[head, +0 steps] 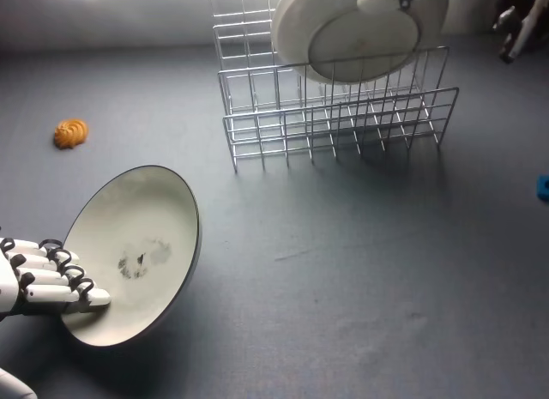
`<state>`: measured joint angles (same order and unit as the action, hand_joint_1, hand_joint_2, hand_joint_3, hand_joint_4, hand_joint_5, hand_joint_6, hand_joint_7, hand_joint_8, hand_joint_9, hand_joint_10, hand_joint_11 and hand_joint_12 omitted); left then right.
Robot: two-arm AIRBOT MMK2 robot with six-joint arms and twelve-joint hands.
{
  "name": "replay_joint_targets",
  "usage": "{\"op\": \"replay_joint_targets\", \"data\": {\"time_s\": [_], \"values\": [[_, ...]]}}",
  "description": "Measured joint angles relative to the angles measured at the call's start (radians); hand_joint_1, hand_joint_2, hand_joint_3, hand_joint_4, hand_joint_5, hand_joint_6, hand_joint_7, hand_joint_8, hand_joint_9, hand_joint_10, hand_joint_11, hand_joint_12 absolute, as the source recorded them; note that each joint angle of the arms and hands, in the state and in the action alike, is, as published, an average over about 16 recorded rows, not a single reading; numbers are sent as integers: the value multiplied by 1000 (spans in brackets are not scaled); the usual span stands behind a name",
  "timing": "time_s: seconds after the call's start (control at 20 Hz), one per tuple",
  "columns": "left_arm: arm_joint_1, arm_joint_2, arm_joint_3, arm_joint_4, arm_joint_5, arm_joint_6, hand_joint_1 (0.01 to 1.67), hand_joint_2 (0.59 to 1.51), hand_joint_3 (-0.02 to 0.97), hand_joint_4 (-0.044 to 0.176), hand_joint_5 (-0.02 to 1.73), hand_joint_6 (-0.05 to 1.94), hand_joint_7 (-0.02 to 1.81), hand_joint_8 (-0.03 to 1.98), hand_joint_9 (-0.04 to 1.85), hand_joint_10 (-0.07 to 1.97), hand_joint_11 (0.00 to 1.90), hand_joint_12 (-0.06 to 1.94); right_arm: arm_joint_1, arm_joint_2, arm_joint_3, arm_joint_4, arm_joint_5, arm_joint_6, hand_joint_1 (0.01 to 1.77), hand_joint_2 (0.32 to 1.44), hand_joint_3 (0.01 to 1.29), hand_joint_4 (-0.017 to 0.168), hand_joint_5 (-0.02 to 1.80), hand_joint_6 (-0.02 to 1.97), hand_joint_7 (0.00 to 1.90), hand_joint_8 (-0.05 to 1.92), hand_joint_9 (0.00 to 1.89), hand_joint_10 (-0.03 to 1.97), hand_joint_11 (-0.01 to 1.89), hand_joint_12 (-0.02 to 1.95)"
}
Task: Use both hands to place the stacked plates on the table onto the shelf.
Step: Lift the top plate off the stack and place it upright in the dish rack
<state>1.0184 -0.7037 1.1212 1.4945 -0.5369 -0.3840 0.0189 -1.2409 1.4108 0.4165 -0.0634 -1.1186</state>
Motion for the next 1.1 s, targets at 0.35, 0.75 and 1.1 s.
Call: {"op": "replay_joint_targets", "data": {"time_s": [0.35, 0.75, 1.1], "values": [[0, 0, -1, -2, 1, 0, 18, 1156, 14, -6, -8, -27, 18, -3, 15, 6, 11, -21, -18, -54, 66, -1, -29, 14, 1229, 1096, 12, -6, 857, 938, 991, 1120, 983, 1103, 732, 1540], [0, 0, -3, -6, 4, 0, 17, 1156, 14, -6, -8, -28, 15, -2, 15, 6, 12, -22, -54, -78, 85, 1, -7, 20, 1215, 1100, 12, -5, 838, 986, 995, 1050, 990, 985, 719, 1467], [0, 1, -7, -10, 10, 0, 17, 1152, 15, -6, -8, -27, 14, -3, 14, 6, 11, -22, -56, -77, 83, 2, 9, 22, 1078, 1112, 12, -4, 817, 697, 1003, 624, 948, 664, 590, 1323]]}}
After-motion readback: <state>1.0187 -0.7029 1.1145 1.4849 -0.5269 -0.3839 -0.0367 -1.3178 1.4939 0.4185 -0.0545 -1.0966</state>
